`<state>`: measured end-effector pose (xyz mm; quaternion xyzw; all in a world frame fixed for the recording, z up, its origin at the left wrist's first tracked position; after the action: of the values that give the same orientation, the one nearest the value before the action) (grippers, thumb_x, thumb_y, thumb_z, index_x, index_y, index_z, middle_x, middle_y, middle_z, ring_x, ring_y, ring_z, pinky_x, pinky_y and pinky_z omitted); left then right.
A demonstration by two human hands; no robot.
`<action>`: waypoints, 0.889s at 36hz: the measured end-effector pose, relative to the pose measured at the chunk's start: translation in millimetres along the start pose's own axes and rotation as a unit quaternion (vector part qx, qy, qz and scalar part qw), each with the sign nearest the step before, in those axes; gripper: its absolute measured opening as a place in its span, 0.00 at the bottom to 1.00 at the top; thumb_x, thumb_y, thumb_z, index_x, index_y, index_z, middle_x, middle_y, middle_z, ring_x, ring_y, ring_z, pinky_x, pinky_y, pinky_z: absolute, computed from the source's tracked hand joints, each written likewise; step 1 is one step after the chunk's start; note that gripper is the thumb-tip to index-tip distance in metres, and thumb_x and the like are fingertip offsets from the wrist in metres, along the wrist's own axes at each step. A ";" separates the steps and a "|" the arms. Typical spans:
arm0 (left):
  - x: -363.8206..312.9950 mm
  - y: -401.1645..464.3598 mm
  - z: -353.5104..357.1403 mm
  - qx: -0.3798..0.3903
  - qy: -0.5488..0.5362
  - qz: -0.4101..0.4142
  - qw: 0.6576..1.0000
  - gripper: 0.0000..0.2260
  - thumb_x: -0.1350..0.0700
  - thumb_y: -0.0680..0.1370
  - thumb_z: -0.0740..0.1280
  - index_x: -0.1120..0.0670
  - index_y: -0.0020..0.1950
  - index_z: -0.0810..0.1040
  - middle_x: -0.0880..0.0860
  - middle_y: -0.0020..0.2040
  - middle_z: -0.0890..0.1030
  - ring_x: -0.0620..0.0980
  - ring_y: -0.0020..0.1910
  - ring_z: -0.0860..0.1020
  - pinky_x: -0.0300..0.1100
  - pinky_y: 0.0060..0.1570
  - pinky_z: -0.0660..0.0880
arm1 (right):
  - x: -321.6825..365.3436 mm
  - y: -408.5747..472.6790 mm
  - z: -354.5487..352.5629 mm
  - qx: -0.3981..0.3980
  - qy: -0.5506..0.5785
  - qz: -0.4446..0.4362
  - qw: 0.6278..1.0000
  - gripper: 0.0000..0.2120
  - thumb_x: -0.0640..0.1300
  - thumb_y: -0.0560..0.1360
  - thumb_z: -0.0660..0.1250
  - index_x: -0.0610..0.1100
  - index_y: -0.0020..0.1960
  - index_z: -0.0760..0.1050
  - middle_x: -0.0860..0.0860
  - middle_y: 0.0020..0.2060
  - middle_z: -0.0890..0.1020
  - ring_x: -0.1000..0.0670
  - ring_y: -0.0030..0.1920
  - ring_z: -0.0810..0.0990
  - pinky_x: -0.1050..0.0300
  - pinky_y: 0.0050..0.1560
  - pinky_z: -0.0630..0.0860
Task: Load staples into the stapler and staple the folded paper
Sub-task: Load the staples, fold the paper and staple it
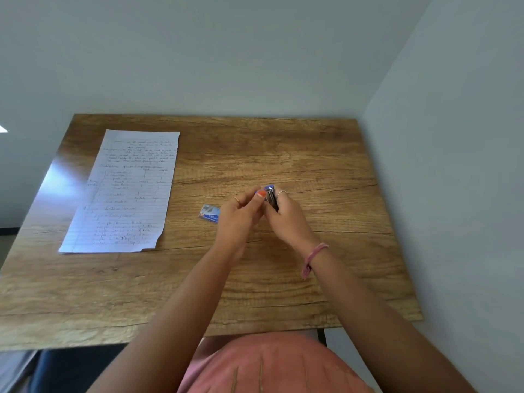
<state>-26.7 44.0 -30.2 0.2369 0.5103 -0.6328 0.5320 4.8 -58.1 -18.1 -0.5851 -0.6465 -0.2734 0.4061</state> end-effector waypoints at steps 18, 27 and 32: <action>4.2 -5.7 -3.5 0.000 -0.072 -0.010 0.997 0.07 0.63 0.80 0.63 0.59 0.53 0.81 0.53 0.46 0.85 0.46 0.47 0.83 0.38 0.54 0.78 | 18.6 -6.6 -0.2 -0.025 -0.090 -0.082 0.992 0.04 0.41 0.80 0.62 0.41 0.49 0.72 0.52 0.37 0.75 0.52 0.37 0.72 0.64 0.35 0.61; -1.1 -8.4 -23.4 -0.004 -0.060 -0.027 0.998 0.08 0.63 0.80 0.64 0.60 0.56 0.80 0.56 0.50 0.85 0.50 0.52 0.83 0.40 0.52 0.79 | 16.6 -3.1 17.0 0.009 -0.052 -0.054 0.997 0.05 0.44 0.80 0.63 0.43 0.46 0.70 0.54 0.34 0.73 0.59 0.33 0.70 0.70 0.33 0.66; -7.9 -11.7 -39.7 -0.020 -0.070 -0.030 0.997 0.08 0.65 0.79 0.64 0.61 0.57 0.79 0.54 0.47 0.85 0.46 0.47 0.84 0.36 0.46 0.80 | 13.8 -2.2 27.4 0.018 0.018 -0.028 0.999 0.09 0.47 0.78 0.67 0.41 0.51 0.74 0.51 0.40 0.79 0.55 0.38 0.76 0.64 0.38 0.71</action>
<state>-44.5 82.1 -33.6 0.1661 0.4912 -0.6534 0.5515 -2.8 -28.3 -20.5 -0.5541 -0.6602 -0.2837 0.4202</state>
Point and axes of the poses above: each hand's wrist, its own y-axis towards the middle knuckle, its own z-axis out of the palm, x = y × z, the point moved 8 cm from there along y, towards the middle knuckle
